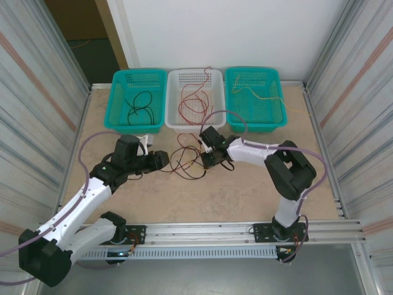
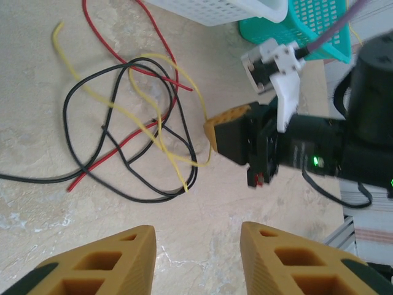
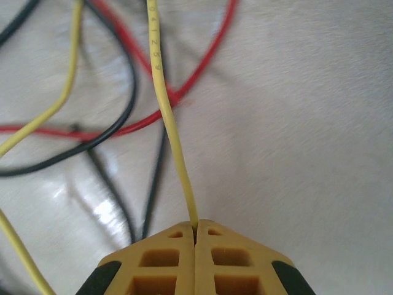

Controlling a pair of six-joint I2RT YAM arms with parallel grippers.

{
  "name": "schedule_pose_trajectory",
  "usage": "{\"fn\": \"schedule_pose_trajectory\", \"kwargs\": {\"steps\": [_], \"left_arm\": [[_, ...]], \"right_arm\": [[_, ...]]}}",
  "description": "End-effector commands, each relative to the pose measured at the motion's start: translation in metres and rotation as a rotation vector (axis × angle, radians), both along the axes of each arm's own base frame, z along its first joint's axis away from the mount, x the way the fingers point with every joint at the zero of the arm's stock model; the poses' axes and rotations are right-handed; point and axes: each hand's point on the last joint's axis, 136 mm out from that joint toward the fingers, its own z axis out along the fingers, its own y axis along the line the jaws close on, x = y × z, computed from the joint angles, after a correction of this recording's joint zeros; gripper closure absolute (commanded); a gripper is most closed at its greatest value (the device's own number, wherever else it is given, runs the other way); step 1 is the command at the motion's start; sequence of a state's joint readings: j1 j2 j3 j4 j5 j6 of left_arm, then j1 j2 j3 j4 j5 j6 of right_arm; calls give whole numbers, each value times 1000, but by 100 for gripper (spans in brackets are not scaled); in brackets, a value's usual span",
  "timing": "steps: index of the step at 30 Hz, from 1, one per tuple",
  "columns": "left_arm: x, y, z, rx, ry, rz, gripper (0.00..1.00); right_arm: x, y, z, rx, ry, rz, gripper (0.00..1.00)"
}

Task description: Untangle the cables

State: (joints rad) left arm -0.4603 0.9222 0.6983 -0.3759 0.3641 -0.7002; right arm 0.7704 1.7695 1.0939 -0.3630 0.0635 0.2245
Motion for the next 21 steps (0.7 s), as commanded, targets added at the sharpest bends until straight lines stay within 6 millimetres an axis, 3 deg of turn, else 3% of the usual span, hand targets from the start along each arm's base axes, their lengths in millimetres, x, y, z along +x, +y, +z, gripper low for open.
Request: {"fn": "schedule_pose_trajectory", "kwargs": {"steps": [1, 10, 16, 21], "left_arm": [[4, -11, 24, -50, -67, -42, 55], [8, -22, 27, -123, -78, -58, 45], [17, -29, 26, -149, -90, -48, 37], [23, -33, 7, -119, -57, -42, 36]], "right_arm": [[-12, 9, 57, 9, -154, 21, 100], [-57, 25, 149, 19, -396, 100, 100], [-59, 25, 185, 19, -490, 90, 100], [-58, 22, 205, 39, -545, 59, 100]]}}
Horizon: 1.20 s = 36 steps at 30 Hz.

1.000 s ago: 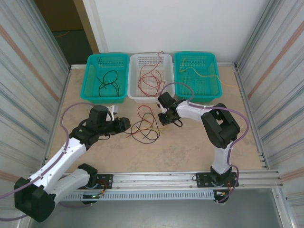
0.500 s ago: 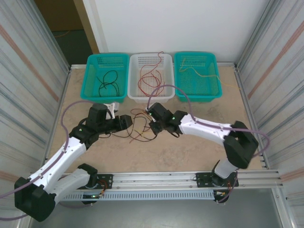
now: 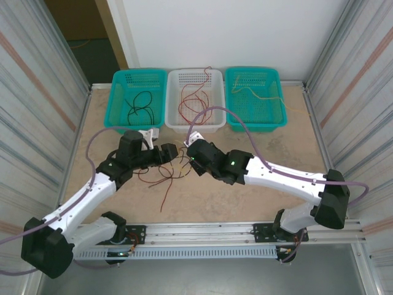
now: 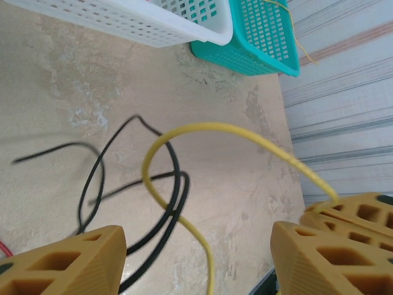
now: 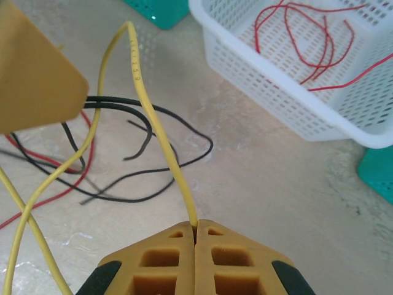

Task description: Untangle the cables

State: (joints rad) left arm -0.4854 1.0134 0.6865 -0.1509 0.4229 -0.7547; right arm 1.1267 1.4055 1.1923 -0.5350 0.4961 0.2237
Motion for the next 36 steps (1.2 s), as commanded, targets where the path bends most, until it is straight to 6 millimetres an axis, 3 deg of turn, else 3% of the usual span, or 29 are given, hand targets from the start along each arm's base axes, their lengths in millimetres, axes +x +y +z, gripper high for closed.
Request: {"fn": "schedule_pose_trajectory", "kwargs": {"steps": [1, 9, 17, 20, 24, 30, 33, 36], "left_arm": [[4, -3, -10, 1, 8, 6, 38], [8, 15, -49, 132, 99, 90, 47], [4, 34, -69, 199, 149, 146, 58], [0, 29, -56, 152, 104, 110, 54], [-7, 22, -19, 77, -25, 53, 39], [-15, 34, 37, 63, -165, 72, 24], [-16, 23, 51, -24, -143, 58, 23], [-18, -2, 57, -115, -120, 2, 25]], "right_arm": [[4, -12, 39, 39, -95, -50, 100], [-3, -35, 71, 126, -153, -69, 100], [-7, -71, 94, 129, -222, -121, 100], [-9, -75, 93, 117, -217, -123, 100], [-9, -73, 87, 106, -202, -117, 100], [-7, -61, 74, 56, -168, -97, 100], [-7, -54, 68, 40, -158, -86, 100], [-6, -44, 63, 43, -141, -72, 100]]}}
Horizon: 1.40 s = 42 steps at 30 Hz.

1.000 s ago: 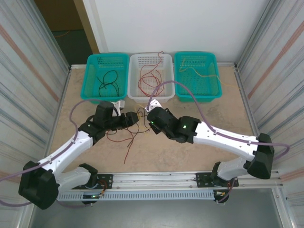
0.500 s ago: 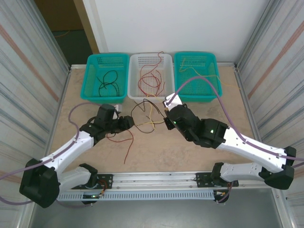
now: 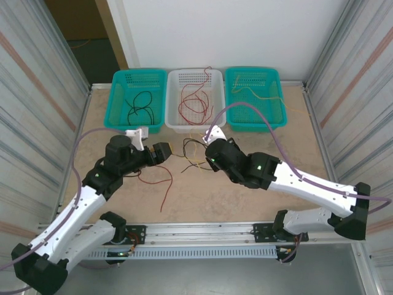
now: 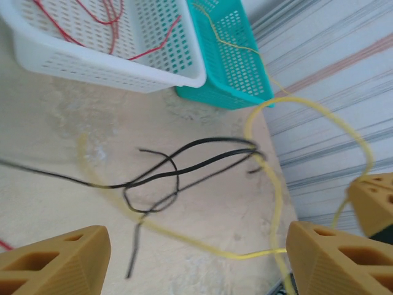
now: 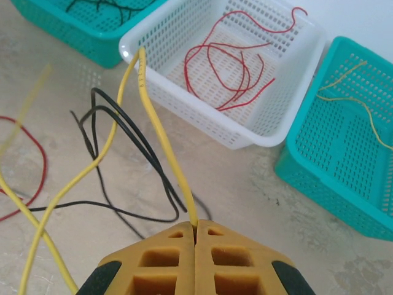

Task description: Untangle the cables

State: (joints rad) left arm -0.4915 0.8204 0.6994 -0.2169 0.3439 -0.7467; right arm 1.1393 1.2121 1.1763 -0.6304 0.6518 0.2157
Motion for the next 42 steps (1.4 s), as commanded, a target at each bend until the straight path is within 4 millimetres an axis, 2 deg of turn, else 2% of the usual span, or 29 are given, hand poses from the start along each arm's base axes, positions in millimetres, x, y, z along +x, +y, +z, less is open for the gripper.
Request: {"fn": "schedule_pose_trajectory", "kwargs": {"steps": [1, 5, 10, 14, 18, 23, 27, 31, 33, 35, 40, 41, 42], "left_arm": [[-6, -30, 10, -85, 17, -93, 26], [-5, -47, 6, 21, -17, -138, 24], [4, -62, -3, 5, 5, -168, 25], [8, -69, -23, 40, 63, -182, 42], [7, -69, -33, 48, 77, -189, 56], [6, -58, -32, 104, 49, -162, 82], [12, -29, -37, 240, 14, -51, 99], [17, 23, -52, 472, 23, 125, 100], [17, 39, -55, 548, 19, 171, 100], [15, 41, -54, 548, 6, 170, 100], [10, 13, -44, 396, -32, 71, 100], [10, 11, -44, 387, -27, 67, 100], [11, 11, -44, 382, -17, 73, 100]], "right_arm": [[-1, 13, 8, 21, 2, 28, 100], [-4, 25, 6, 10, 7, 54, 100], [-10, 36, 10, 27, 7, 91, 100], [-10, 35, 13, 35, -2, 84, 100], [-11, 33, 13, 31, -2, 86, 100], [-8, 25, 6, -35, -14, 68, 100], [-2, 4, -2, -135, -48, 16, 100], [2, -18, 1, -188, -59, -32, 100], [0, -23, 3, -181, -60, -26, 100], [-1, -24, 5, -160, -53, -18, 100], [-1, -16, 3, -132, -37, -6, 100], [1, -15, 2, -131, -36, -11, 97], [3, -14, 2, -124, -31, -23, 89]]}}
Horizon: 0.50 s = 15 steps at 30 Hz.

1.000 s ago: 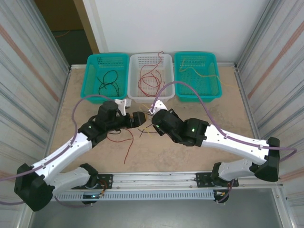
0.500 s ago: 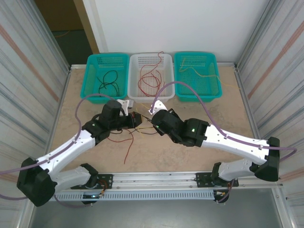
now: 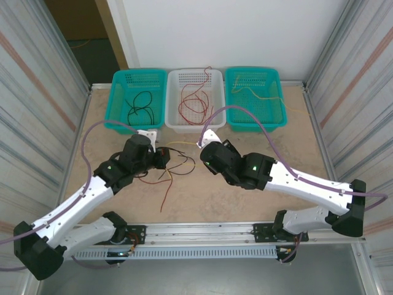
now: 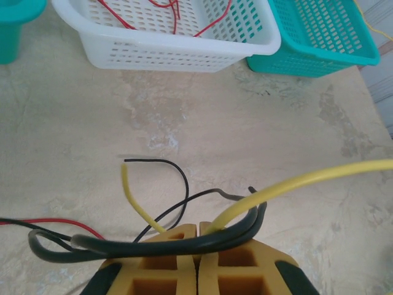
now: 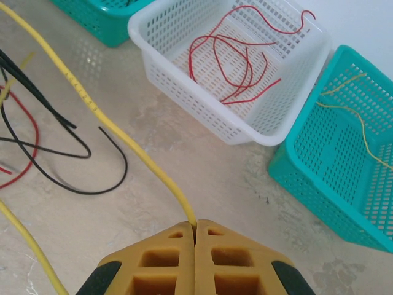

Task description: Untangle the cables

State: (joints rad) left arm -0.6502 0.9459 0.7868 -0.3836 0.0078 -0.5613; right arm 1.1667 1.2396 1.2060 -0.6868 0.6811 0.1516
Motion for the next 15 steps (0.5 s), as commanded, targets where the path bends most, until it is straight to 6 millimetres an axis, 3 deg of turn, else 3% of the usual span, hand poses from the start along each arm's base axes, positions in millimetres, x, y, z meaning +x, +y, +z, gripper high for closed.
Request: {"fn": "schedule_pose_trajectory", "kwargs": {"steps": [1, 2, 4, 8, 13, 15], "left_arm": [[3, 7, -7, 2, 19, 40, 100], [3, 5, -6, -25, 30, 41, 100], [4, -1, -4, -122, 69, 40, 100], [8, -12, -4, -388, 167, 103, 100], [16, -12, 3, -695, 190, 242, 100], [18, -13, 13, -788, 166, 262, 100]], "right_arm": [[10, -16, 6, -5, -21, -81, 76], [13, -17, 7, 17, -18, -105, 61], [16, -15, 10, 92, -6, -145, 48], [11, -3, 12, 395, 44, -221, 36], [-1, 11, -5, 776, 121, -277, 31], [-2, 10, -16, 854, 150, -321, 23]]}}
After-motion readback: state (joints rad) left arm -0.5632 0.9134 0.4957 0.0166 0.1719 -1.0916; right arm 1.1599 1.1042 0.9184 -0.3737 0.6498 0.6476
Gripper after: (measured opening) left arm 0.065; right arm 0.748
